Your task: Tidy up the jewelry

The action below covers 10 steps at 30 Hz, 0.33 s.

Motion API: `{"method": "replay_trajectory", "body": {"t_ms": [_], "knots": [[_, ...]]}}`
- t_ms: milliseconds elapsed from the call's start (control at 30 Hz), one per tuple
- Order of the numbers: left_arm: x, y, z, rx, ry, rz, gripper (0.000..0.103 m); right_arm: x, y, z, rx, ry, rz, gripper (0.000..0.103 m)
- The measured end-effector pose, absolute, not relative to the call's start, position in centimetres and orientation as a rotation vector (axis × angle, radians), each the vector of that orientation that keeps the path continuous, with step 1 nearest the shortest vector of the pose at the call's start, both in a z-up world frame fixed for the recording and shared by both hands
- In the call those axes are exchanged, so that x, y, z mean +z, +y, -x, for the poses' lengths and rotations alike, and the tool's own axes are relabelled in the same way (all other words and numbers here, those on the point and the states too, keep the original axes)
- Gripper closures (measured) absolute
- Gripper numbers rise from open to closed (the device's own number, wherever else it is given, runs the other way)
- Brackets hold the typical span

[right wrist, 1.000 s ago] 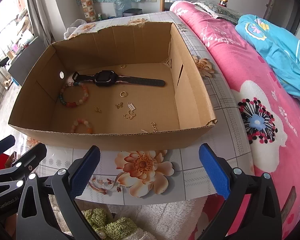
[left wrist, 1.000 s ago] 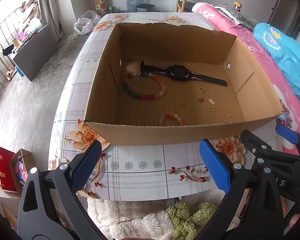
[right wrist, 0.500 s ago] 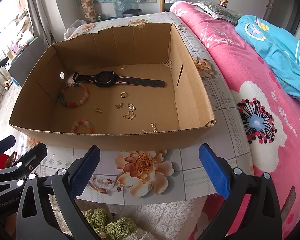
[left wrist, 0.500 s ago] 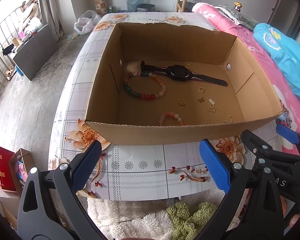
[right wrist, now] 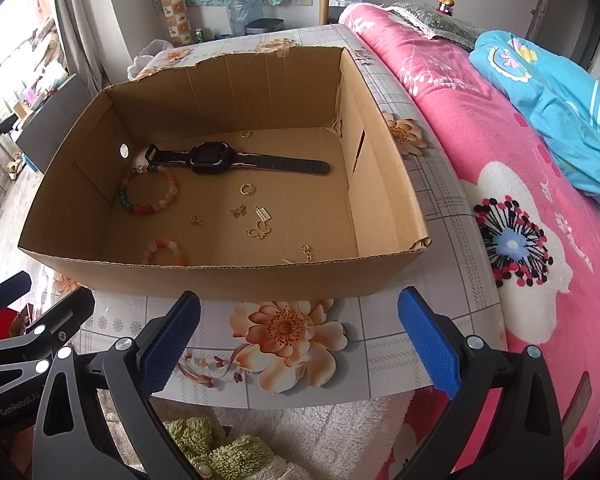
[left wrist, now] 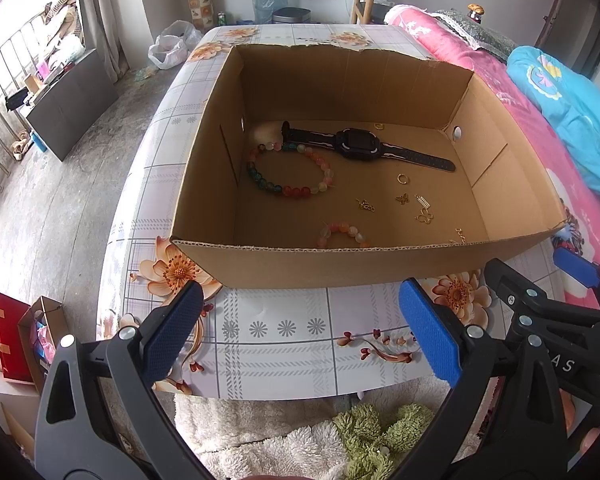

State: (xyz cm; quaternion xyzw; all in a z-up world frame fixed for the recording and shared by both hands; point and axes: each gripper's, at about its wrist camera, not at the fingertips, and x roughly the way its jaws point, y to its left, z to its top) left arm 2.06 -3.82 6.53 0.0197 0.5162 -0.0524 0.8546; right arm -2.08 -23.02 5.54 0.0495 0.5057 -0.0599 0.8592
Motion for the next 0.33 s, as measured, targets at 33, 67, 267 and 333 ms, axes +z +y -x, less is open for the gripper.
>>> {"method": "replay_trajectory", "body": {"t_ms": [33,67,267,333], "knots": [[6.54,-3.8,-2.11,-0.11,1.086,-0.041,0.008,5.6,-23.04,2.13,-0.126,1.061,-0.105,0.007],[6.55,-3.8,-2.12,-0.111,1.086,-0.041,0.008,5.6,-23.04,2.12,-0.126,1.061,-0.105,0.007],[6.46,-3.75,-2.01,-0.111,1.09,-0.043,0.008,5.58,-23.05,2.13,-0.125,1.06,-0.105,0.007],[6.39,-3.72,-1.98,-0.112,1.093,-0.044,0.008,5.6,-23.07,2.13,-0.125,1.061,-0.107,0.007]]}}
